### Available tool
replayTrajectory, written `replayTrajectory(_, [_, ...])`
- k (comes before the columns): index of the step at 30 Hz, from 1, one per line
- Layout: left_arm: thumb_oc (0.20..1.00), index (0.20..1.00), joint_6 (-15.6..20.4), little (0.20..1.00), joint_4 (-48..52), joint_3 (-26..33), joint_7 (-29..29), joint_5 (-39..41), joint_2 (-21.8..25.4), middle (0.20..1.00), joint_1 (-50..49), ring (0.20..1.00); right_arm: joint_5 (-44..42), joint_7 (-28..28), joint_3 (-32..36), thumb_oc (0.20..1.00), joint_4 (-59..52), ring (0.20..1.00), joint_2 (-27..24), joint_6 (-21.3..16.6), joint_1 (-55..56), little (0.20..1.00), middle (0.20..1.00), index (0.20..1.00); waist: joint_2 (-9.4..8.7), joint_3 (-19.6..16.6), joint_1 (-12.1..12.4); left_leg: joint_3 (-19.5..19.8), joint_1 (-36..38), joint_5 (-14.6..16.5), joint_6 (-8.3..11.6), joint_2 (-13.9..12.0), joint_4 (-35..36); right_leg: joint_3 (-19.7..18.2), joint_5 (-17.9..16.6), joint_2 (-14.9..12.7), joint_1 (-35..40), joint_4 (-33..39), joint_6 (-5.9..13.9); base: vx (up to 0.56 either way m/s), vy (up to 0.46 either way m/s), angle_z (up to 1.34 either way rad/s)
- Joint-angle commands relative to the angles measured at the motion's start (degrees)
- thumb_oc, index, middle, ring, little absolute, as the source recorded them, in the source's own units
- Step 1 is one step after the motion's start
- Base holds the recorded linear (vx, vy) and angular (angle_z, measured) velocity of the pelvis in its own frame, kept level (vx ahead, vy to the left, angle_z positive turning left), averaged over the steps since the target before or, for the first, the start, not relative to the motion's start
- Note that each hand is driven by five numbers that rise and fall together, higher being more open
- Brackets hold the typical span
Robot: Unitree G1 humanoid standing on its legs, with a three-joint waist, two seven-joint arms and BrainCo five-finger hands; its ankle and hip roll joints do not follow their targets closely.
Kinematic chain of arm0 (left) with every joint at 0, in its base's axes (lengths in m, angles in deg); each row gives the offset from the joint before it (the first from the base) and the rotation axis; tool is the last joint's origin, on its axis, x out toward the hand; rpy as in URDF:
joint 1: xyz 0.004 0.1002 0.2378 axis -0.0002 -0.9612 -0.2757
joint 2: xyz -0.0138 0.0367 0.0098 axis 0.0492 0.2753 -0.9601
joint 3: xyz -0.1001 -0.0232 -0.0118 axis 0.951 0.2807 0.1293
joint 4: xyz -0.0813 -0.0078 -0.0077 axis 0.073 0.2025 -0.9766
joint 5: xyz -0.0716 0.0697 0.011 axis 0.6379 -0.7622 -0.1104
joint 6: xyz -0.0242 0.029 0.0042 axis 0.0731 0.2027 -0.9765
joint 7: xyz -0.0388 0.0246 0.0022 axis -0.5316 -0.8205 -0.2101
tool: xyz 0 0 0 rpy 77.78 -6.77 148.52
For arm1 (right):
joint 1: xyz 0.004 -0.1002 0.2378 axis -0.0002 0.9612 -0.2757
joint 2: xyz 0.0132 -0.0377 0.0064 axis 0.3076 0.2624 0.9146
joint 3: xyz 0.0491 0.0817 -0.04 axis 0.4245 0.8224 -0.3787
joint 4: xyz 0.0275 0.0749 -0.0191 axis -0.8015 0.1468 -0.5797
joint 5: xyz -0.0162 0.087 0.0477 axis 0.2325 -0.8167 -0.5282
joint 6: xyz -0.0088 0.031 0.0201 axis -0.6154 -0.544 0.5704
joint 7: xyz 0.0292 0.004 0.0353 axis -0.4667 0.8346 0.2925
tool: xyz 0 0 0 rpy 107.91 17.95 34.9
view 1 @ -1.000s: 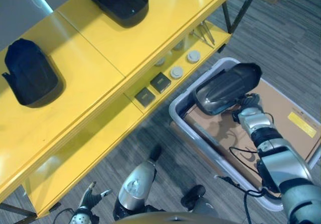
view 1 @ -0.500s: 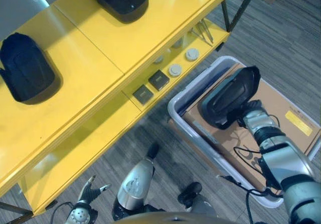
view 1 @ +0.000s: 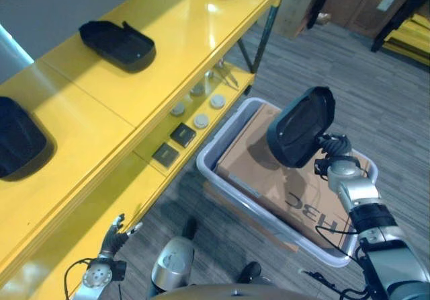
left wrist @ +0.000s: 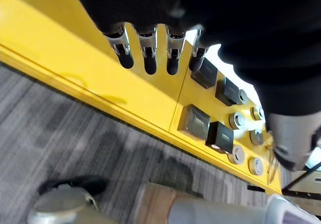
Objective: Move parts from the plastic box to the shelf.
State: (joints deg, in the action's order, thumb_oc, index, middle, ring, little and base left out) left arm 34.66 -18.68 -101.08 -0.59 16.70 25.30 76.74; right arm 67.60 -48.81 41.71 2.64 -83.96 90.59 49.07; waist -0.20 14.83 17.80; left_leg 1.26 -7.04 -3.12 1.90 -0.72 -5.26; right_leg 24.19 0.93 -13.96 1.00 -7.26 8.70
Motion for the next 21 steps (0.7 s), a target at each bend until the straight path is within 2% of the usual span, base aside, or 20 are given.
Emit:
replayTrajectory(1, [1.0, 1.0, -0.6, 1.0, 3.6, -0.6, 5.8, 4.8, 0.5, 1.0, -1.9, 1.0, 0.8, 1.8, 0.6, 0.2, -3.8, 0.2, -2.7, -1.4, -1.9, 0.2, 0.2, 0.2, 0.06, -2.8, 1.9, -1.1, 2.2, 2.4, -0.85, -0.2, 2.4, -2.6, 1.1, -2.0, -0.1, -2.9, 2.27, 0.06, -0.092, -0.03])
replayTrajectory(4, [1.0, 1.0, -4.0, 1.0, 9.3, 0.4, 10.7, 7.6, 1.0, 1.0, -1.2, 1.0, 2.3, 0.5, 0.8, 0.2, -8.5, 0.2, -1.4, 0.5, 0.7, 0.2, 0.2, 0.2, -0.26, -5.0, 0.7, -2.4, 4.1, 2.6, -0.54, -1.0, 3.2, -3.1, 0.7, -1.6, 1.0, -1.6, 2.18, 0.05, -0.065, -0.08])
replayTrajectory(6, [1.0, 1.0, -4.7, 1.0, 11.4, 0.7, 13.2, 8.2, 1.2, 1.0, -0.3, 1.0, 3.2, -0.2, 0.5, 0.2, -9.9, 0.2, -0.9, 1.0, 1.1, 0.2, 0.2, 0.2, -0.29, -5.6, 0.3, -3.0, 4.7, 2.6, -0.43, -1.4, 3.5, -3.4, 0.6, -1.5, 1.4, -1.2, 2.11, 0.03, -0.043, -0.09])
replayTrajectory(11, [1.0, 1.0, -12.5, 1.0, 23.1, 0.7, 21.4, 16.0, 1.6, 1.0, 7.0, 1.0, 6.0, -0.4, -3.0, 0.2, -12.2, 0.2, 1.6, 2.7, 1.3, 0.2, 0.2, 0.2, -0.23, -7.8, -1.8, -5.2, 6.7, 2.6, -0.09, -2.4, 4.3, -4.6, -0.2, -1.0, 2.7, 0.4, 1.92, 0.02, -0.051, -0.16])
replayTrajectory(12, [1.0, 1.0, -16.6, 1.0, 27.2, 0.3, 22.5, 18.3, 1.1, 1.0, 10.1, 1.0, 6.9, -0.2, -4.2, 0.2, -11.8, 0.2, 2.7, 2.6, 1.4, 0.2, 0.2, 0.2, -0.15, -8.3, -2.4, -5.8, 7.1, 2.6, -0.09, -2.6, 4.4, -5.0, -0.3, -1.0, 2.9, 0.8, 1.89, 0.02, -0.038, -0.2])
replayTrajectory(13, [1.0, 1.0, -21.0, 1.0, 30.7, -0.8, 22.9, 20.9, 0.4, 1.0, 13.5, 1.0, 7.6, -0.1, -5.5, 0.2, -11.0, 0.2, 3.7, 2.2, 1.0, 0.2, 0.2, 0.2, 0.03, -8.8, -3.1, -6.3, 7.5, 2.6, -0.14, -2.8, 4.5, -5.4, -0.6, -0.9, 3.2, 1.2, 1.86, 0.02, -0.026, -0.21])
replayTrajectory(15, [1.0, 1.0, -22.1, 1.0, 31.3, -1.1, 22.9, 21.4, 0.2, 1.0, 14.5, 1.0, 7.5, 0.0, -5.9, 0.2, -10.7, 0.2, 4.0, 2.0, 0.7, 0.2, 0.2, 0.2, 0.08, -8.9, -3.2, -6.5, 7.7, 2.6, -0.14, -2.8, 4.6, -5.6, -0.7, -0.9, 3.3, 1.4, 1.87, 0.01, -0.008, -0.19])
replayTrajectory(16, [1.0, 1.0, -26.1, 1.0, 32.6, -2.7, 21.9, 22.9, -0.6, 1.0, 18.2, 1.0, 7.5, 0.3, -7.3, 0.2, -9.8, 0.2, 5.0, 1.7, -0.2, 0.2, 0.2, 0.2, 0.19, -9.4, -4.0, -6.9, 7.9, 2.5, -0.11, -2.9, 4.6, -6.0, -0.9, -0.8, 3.4, 1.7, 1.94, 0.0, -0.004, -0.13])
replayTrajectory(18, [1.0, 1.0, -31.3, 1.0, 32.3, -5.0, 20.8, 23.4, -1.8, 1.0, 22.6, 1.0, 7.9, 0.0, -9.3, 0.2, -8.8, 0.2, 6.1, 1.7, -1.6, 0.2, 0.2, 0.2, 0.33, -9.9, -5.1, -7.6, 8.2, 2.5, -0.11, -3.1, 4.6, -6.6, -1.0, -0.7, 3.4, 2.0, 2.01, 0.0, -0.004, -0.24])
replayTrajectory(19, [1.0, 1.0, -32.3, 1.0, 32.2, -5.4, 20.2, 23.3, -2.1, 1.0, 23.4, 1.0, 8.0, -0.1, -9.7, 0.2, -8.6, 0.2, 6.3, 1.8, -1.8, 0.2, 0.2, 0.2, 0.35, -10.0, -5.4, -7.7, 8.2, 2.5, -0.1, -3.1, 4.6, -6.8, -1.0, -0.7, 3.4, 2.1, 2.03, 0.01, -0.001, -0.21])
replayTrajectory(21, [1.0, 1.0, -36.5, 1.0, 30.3, -7.5, 18.3, 21.6, -3.3, 1.0, 27.3, 1.0, 9.3, -1.0, -11.5, 0.2, -8.4, 0.2, 7.3, 2.3, -3.1, 0.2, 0.2, 0.2, 0.49, -10.6, -6.6, -8.5, 8.5, 2.5, -0.06, -3.2, 4.6, -7.5, -1.2, -0.6, 3.3, 2.3, 2.2, 0.02, 0.004, -0.17])
